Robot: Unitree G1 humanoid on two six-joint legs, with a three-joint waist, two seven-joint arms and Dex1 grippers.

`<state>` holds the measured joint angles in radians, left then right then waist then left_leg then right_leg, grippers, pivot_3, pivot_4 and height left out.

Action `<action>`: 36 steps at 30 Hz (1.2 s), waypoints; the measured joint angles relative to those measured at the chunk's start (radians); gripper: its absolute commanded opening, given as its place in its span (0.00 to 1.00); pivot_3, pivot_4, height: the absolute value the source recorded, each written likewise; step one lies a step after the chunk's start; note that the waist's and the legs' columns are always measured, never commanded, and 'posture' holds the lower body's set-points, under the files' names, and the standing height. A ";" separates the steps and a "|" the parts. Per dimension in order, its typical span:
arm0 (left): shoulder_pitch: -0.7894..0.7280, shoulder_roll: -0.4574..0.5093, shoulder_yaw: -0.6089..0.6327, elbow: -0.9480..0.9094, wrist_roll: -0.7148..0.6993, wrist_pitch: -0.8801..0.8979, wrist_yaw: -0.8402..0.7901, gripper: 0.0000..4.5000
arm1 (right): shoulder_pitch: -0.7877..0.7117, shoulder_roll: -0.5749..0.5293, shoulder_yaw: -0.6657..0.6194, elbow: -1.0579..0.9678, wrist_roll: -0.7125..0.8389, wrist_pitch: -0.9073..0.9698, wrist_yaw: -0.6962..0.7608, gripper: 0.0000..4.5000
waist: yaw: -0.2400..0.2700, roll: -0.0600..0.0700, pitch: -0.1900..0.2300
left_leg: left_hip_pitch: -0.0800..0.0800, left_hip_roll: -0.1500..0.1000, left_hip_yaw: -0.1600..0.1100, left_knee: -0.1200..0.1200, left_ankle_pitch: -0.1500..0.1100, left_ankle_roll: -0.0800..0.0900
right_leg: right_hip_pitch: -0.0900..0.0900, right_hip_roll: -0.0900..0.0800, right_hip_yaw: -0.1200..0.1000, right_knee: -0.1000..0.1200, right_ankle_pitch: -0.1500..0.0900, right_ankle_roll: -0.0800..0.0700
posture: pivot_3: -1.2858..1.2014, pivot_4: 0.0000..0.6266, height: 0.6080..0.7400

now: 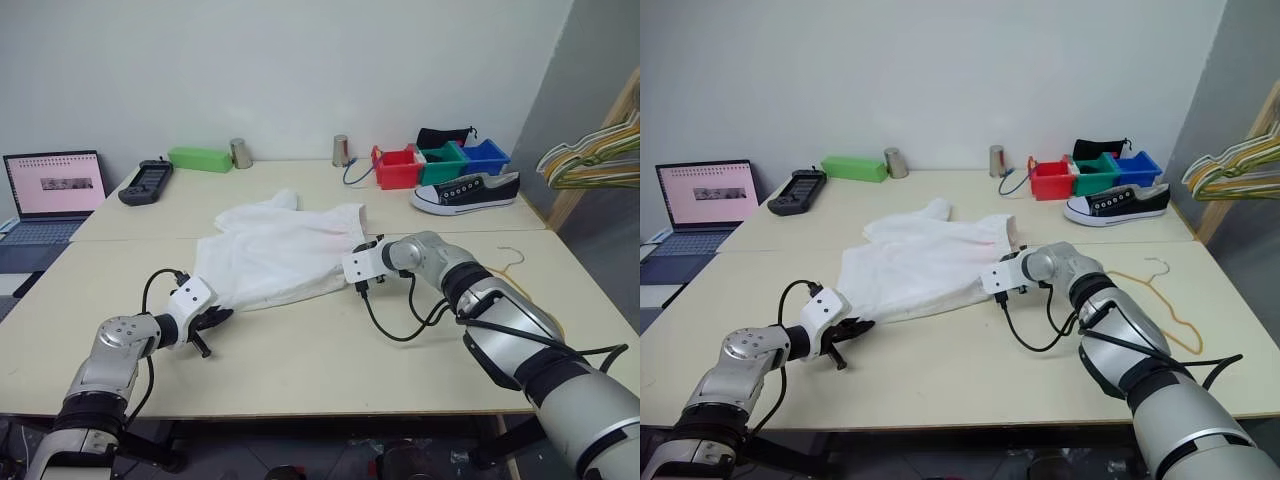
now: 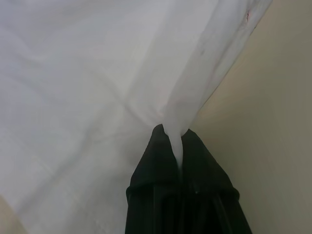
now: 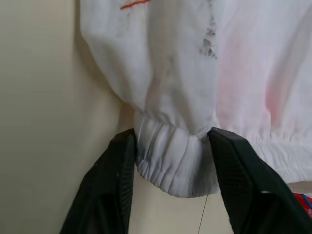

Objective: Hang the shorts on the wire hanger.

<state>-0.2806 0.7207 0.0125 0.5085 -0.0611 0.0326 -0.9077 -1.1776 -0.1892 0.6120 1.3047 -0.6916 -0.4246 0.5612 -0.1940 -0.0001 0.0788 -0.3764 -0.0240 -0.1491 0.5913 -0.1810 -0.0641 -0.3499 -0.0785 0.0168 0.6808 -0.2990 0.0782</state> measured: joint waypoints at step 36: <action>0.447 0.514 0.178 -0.906 -0.441 0.519 -0.569 0.00 | 0.592 -0.688 -0.086 -1.383 0.833 0.674 0.974 0.01 | 0.036 0.002 0.008 | -0.006 0.004 0.010 0.000 -0.007 -0.010 | -0.005 -0.006 -0.004 -0.002 -0.011 -0.015 | 0.47 0.00 1.00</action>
<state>0.1664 1.2342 0.1906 -0.3978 -0.5020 0.5515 -1.4770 -0.5860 -0.8767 0.5261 -0.0784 0.1417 0.2489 1.5349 -0.1582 0.0019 0.0871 -0.3822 -0.0199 -0.1389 0.5910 -0.1879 -0.0743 -0.3545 -0.0846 0.0125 0.6789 -0.3097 0.0635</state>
